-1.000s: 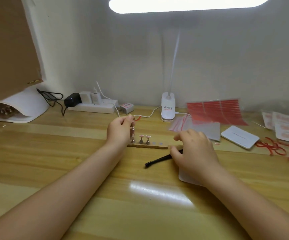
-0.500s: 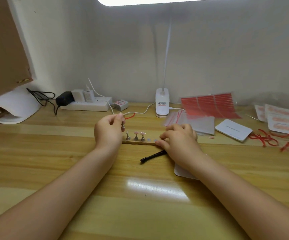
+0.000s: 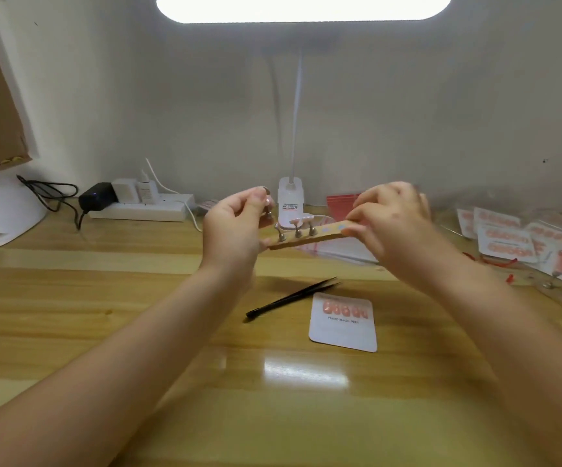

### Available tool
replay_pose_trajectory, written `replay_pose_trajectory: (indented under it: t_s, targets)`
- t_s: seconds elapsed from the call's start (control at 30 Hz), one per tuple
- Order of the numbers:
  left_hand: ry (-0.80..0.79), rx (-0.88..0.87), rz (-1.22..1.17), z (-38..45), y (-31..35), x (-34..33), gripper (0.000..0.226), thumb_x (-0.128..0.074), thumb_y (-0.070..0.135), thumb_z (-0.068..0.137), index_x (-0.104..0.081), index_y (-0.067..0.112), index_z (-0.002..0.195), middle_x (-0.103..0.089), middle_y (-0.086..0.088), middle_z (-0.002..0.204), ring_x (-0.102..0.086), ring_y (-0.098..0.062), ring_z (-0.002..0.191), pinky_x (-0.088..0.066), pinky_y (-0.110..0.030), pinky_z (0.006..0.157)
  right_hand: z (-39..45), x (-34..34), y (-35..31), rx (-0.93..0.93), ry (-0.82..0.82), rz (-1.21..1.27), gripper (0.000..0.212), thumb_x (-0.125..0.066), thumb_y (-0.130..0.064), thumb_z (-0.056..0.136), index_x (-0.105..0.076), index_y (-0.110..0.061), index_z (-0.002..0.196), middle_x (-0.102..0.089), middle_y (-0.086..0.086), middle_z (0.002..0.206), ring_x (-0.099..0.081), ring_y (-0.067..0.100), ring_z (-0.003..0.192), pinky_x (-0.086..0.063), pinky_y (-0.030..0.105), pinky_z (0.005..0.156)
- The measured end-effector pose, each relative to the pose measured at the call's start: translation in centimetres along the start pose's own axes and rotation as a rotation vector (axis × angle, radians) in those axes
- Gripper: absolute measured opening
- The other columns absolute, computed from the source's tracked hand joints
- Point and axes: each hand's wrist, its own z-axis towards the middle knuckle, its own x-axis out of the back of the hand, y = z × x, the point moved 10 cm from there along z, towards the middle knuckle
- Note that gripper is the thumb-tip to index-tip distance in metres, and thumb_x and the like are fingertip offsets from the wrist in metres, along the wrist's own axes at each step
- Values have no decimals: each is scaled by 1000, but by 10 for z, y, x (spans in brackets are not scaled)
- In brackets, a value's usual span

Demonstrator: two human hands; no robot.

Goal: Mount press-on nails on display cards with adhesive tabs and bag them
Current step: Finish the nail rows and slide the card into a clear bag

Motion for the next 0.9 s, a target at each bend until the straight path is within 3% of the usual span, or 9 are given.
replay_pose_trajectory:
  t_s: [0.13,0.27,0.33,0.63,0.77,0.9]
  targets:
    - [-110,79,-34,-12,-15,-56,12,-57,24,98,-69,23,98,-70,6,90,-67,-11,90,-59,-34,68,-26,7,50,-99,-76,-16,35,-54,-41,91,-72,-16,106,-59,-1,116,-37,25,121,-24,38,99]
    - [-177,133,-23,-22,-38,-88,11,-60,23,96,-70,21,95,-70,4,86,-68,-14,86,-57,-54,81,-52,-10,77,-183,-89,33,28,-59,-34,92,-72,-14,107,-60,2,115,-39,26,119,-28,41,103]
    - [-189,136,19,-23,-49,-89,12,-61,24,96,-72,23,91,-72,3,85,-68,-13,84,-55,-57,86,-57,-23,80,-206,-99,50,27,-59,-34,93,-71,-16,110,-59,1,115,-39,26,119,-28,40,103]
    - [-197,160,113,-16,-64,-72,13,-60,24,96,-72,24,98,-74,3,94,-71,-16,91,-58,-44,79,-65,-67,86,-263,-179,34,33,-50,-46,96,-67,-25,115,-55,-5,121,-37,20,119,-24,33,98]
    - [-206,127,130,-15,-59,-68,12,-61,20,95,-72,24,93,-74,0,93,-72,-12,82,-55,-19,66,-69,-69,88,-291,-201,38,34,-43,-44,99,-66,-29,118,-54,-6,129,-36,22,124,-23,35,101]
    - [-300,131,128,-20,-54,-78,13,-67,25,90,-75,20,100,-75,0,94,-70,-16,82,-59,-28,79,-68,-48,75,-290,-41,157,34,-50,-34,98,-62,-21,127,-60,0,121,-44,22,117,-29,34,100]
